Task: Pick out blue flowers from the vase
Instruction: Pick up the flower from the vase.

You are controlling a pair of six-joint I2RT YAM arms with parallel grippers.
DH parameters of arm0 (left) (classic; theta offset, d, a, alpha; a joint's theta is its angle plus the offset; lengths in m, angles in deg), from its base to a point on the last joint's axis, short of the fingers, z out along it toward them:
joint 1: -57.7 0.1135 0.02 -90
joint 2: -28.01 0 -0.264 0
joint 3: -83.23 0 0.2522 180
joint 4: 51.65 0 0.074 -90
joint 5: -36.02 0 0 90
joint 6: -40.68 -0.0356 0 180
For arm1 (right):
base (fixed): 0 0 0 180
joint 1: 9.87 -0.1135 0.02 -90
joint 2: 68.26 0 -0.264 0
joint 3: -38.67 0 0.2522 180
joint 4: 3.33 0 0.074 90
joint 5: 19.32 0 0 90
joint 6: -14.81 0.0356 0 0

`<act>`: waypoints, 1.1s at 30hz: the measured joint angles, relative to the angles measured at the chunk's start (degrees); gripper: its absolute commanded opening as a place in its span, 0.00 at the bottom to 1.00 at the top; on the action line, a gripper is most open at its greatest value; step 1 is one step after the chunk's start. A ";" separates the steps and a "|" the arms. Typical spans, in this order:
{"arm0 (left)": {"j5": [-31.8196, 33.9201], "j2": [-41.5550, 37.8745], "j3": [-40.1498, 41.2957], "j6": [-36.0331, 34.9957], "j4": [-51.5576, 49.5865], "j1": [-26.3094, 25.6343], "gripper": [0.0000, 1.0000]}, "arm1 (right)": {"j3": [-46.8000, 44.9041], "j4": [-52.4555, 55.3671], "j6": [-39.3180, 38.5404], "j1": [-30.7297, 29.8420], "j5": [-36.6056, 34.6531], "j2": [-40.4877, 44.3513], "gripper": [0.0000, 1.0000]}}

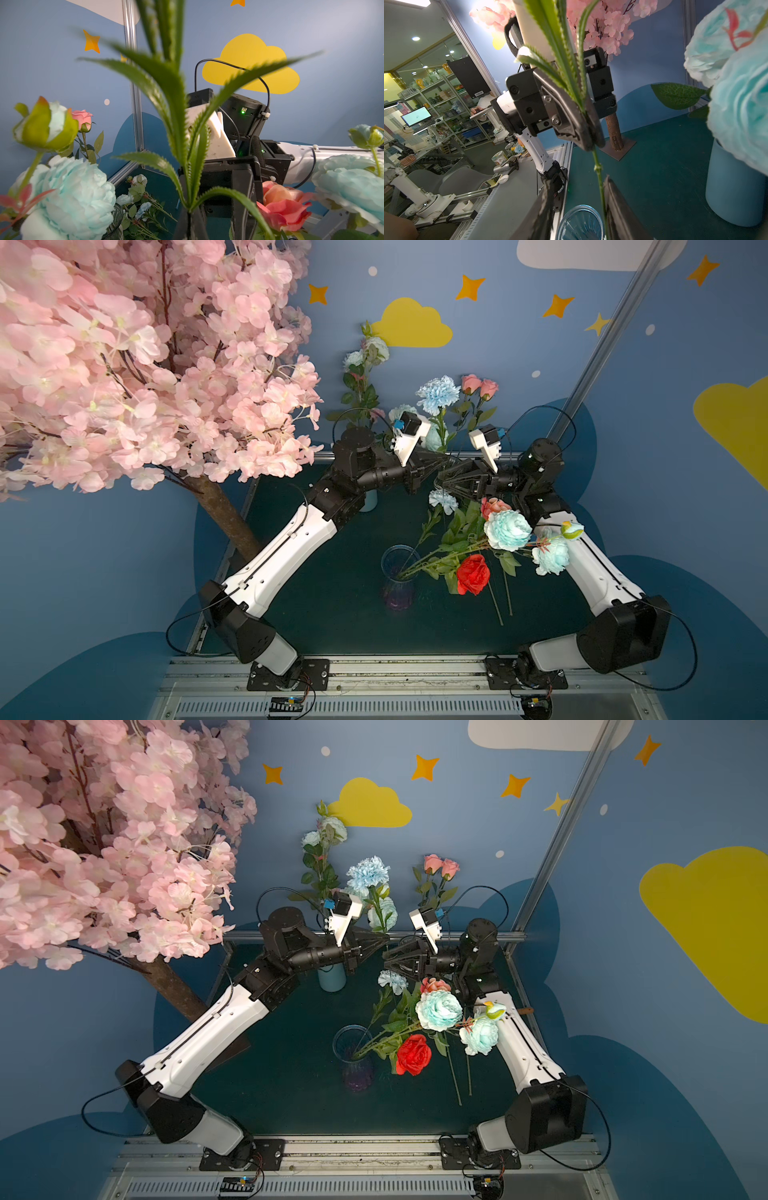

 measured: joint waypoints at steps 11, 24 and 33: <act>-0.72 0.00 0.00 0.09 -0.63 0.02 0.16 | 0.11 3.10 -3.28 -0.44 -2.60 0.00 0.04; 6.75 -9.35 10.36 -1.53 -2.69 0.35 0.64 | -0.13 -1.66 -0.72 -0.70 -6.88 1.38 0.00; 11.41 -18.64 19.74 -1.29 -1.51 0.33 0.63 | 0.28 -3.15 0.07 -0.52 -15.04 2.23 0.00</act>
